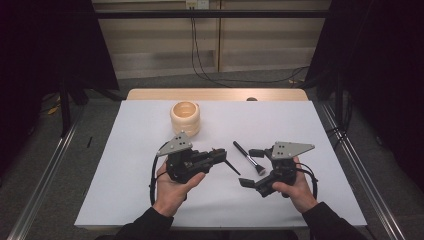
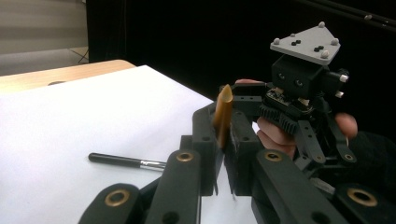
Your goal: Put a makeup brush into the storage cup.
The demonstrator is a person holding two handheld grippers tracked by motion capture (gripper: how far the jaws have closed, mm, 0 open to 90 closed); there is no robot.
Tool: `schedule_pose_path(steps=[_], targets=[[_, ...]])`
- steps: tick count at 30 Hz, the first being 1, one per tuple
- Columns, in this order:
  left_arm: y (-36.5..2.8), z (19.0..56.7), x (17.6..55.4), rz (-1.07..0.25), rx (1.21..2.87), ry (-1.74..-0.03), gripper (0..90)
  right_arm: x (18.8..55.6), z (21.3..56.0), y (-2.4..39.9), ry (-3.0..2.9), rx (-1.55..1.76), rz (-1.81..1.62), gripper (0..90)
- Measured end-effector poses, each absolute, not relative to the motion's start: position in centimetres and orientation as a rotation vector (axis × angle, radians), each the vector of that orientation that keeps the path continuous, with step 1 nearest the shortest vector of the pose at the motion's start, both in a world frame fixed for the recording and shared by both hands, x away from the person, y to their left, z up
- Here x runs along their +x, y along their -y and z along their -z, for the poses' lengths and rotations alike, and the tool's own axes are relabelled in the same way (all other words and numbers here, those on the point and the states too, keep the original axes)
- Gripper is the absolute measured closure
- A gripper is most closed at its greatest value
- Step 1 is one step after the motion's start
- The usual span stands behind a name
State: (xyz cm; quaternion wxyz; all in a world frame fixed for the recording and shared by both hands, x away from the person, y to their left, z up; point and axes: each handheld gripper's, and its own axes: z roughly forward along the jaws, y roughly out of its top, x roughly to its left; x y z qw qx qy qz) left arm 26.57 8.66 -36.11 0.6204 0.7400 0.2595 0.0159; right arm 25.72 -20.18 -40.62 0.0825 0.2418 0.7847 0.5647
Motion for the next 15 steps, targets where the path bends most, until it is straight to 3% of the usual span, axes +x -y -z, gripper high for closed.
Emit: schedule_pose_path(steps=[15], targets=[[-10.5,35.8,27.3,-0.080,1.706,-0.609,84.1,25.3,40.8,21.8,-2.235,0.803,-1.660,0.0]])
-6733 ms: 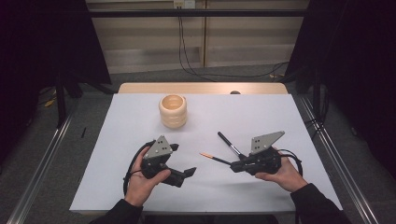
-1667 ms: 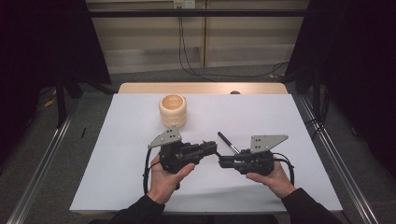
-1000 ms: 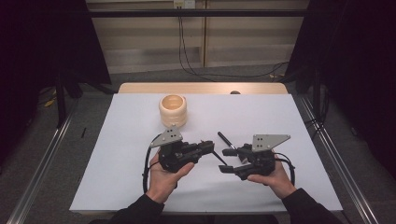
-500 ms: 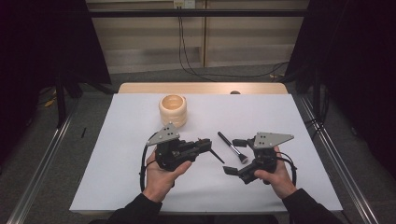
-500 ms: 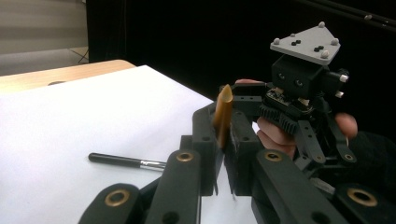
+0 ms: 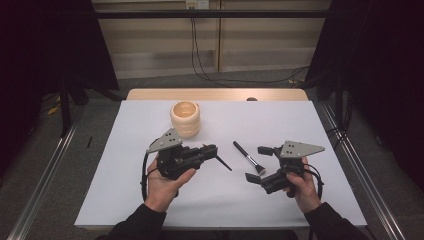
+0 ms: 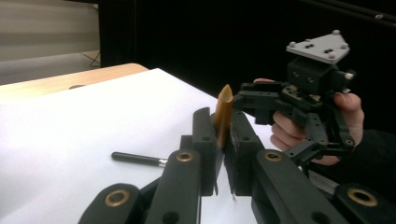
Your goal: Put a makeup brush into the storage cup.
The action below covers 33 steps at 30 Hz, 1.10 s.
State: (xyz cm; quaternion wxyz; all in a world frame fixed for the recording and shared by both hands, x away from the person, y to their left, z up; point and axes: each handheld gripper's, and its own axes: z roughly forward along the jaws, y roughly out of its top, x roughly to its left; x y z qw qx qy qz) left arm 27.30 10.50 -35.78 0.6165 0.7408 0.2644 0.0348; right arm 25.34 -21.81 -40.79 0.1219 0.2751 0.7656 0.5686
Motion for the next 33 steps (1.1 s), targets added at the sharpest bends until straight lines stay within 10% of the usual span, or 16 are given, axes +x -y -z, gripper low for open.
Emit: schedule_pose_path(steps=[33], targets=[[-13.1,35.3,28.8,-0.199,1.733,-0.679,84.1,22.3,41.7,26.1,-2.086,0.913,-1.590,0.2]])
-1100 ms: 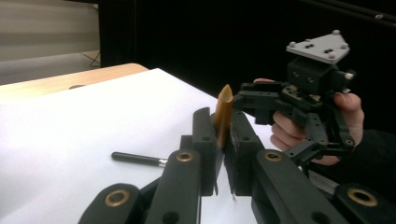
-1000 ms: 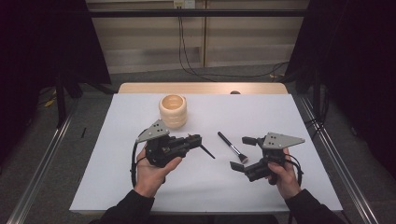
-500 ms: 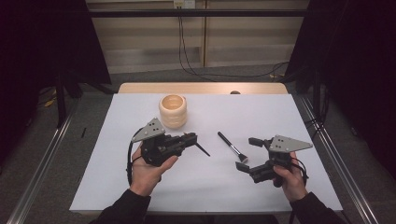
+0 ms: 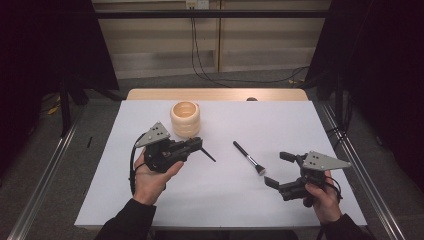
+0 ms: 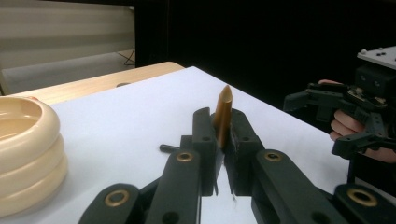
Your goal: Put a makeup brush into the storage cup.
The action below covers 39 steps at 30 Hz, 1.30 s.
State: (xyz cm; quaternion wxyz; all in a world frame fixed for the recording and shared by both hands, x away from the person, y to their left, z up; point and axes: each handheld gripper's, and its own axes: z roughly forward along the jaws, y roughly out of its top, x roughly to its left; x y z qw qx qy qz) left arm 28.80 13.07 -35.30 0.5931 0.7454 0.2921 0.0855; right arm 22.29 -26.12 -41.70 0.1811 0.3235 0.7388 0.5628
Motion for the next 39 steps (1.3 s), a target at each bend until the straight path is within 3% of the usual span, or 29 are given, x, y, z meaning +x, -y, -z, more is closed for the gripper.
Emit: schedule_pose_path(steps=[21,39], targets=[[-14.6,33.6,31.4,-0.284,1.713,-0.747,84.1,19.9,43.2,28.1,-1.956,1.009,-1.577,0.0],[-15.3,33.1,34.8,-0.335,1.683,-0.803,84.1,20.0,43.8,28.0,-1.956,0.991,-1.561,0.0]])
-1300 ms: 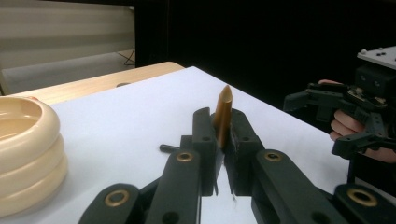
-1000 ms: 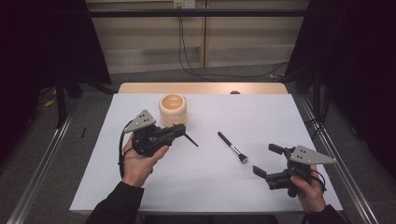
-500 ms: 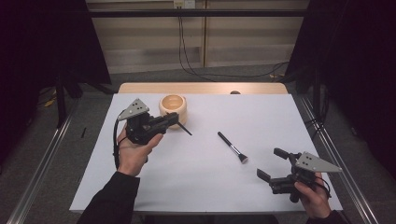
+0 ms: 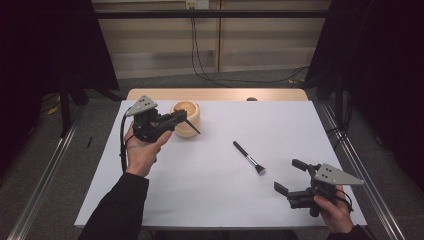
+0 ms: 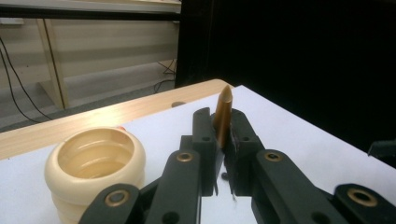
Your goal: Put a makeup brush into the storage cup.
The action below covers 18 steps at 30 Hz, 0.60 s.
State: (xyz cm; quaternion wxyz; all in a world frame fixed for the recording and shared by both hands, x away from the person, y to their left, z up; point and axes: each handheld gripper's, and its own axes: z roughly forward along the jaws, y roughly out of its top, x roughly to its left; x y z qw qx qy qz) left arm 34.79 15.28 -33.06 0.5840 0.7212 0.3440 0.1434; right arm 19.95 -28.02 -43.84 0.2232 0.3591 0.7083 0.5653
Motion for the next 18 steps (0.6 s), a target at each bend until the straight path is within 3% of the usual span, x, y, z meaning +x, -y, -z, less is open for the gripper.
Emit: schedule_pose_path(steps=[18], targets=[[-15.9,31.2,38.5,-0.409,1.659,-0.858,84.1,19.9,44.0,27.8,-1.959,1.003,-1.574,0.0]])
